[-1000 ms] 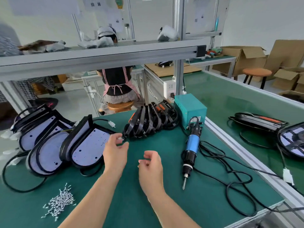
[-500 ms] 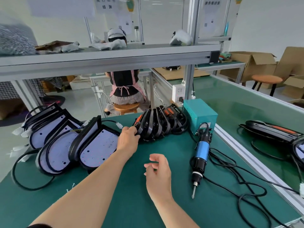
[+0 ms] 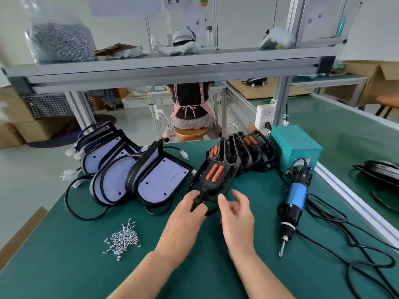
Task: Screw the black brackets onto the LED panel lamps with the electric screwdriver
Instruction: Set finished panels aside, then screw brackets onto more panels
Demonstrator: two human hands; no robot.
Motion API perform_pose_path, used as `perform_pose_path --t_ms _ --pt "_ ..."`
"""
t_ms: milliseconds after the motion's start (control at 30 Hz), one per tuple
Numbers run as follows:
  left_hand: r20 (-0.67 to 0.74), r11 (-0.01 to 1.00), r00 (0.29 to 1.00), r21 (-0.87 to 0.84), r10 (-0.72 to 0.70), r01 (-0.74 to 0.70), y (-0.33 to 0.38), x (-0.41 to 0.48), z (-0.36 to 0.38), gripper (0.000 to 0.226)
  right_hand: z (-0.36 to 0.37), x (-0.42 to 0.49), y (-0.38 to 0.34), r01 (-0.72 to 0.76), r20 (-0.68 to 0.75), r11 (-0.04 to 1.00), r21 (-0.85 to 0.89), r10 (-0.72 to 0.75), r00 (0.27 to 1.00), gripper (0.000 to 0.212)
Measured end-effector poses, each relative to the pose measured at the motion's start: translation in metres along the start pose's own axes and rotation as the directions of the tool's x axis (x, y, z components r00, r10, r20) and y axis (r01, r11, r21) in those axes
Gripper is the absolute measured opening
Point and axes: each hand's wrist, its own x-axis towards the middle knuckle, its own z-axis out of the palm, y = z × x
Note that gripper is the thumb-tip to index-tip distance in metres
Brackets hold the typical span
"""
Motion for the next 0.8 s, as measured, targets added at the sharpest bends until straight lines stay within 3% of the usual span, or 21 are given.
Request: perform_pose_path --t_ms 167,267,333,400,467,533,700,800 --pt "0.066 0.995 0.993 -0.024 0.102 -0.100 -0.014 -0.008 -0.017 0.010 0.002 0.002 0.006 0.050 0.015 0.994 -0.094 -0.049 0.999 0.034" --pt "-0.187 0.990 0.972 0.062 0.140 -0.130 -0.017 0.002 -0.030 0.021 0.002 0.003 0.007 0.060 0.028 0.992 -0.112 -0.057 0.998 0.040" --pt "-0.408 0.984 0.912 0.171 0.036 0.038 -0.027 0.019 -0.043 0.023 0.001 0.004 0.008 0.034 0.051 0.993 -0.116 -0.029 0.998 0.041" --pt "-0.482 0.932 0.858 0.197 -0.178 0.305 -0.043 0.040 -0.062 0.036 0.000 0.003 0.008 0.010 0.064 0.993 -0.116 -0.003 0.998 0.039" --pt "-0.411 0.861 0.837 0.197 -0.362 0.469 -0.064 0.060 -0.081 0.050 0.000 0.002 0.007 0.003 0.072 0.993 -0.119 0.006 0.997 0.036" --pt "-0.301 0.802 0.835 0.262 -0.460 0.536 -0.083 0.078 -0.097 0.057 0.000 0.002 0.006 -0.006 0.074 0.993 -0.117 0.015 0.997 0.034" --pt "-0.060 0.692 0.799 0.464 -0.599 0.553 -0.109 0.103 -0.113 0.055 -0.001 0.001 0.004 -0.023 0.069 0.995 -0.096 0.030 0.997 0.032" --pt "0.000 0.658 0.783 0.542 -0.622 0.523 -0.116 0.108 -0.112 0.044 0.000 0.001 0.003 -0.014 0.074 0.994 -0.109 0.022 0.997 0.033"
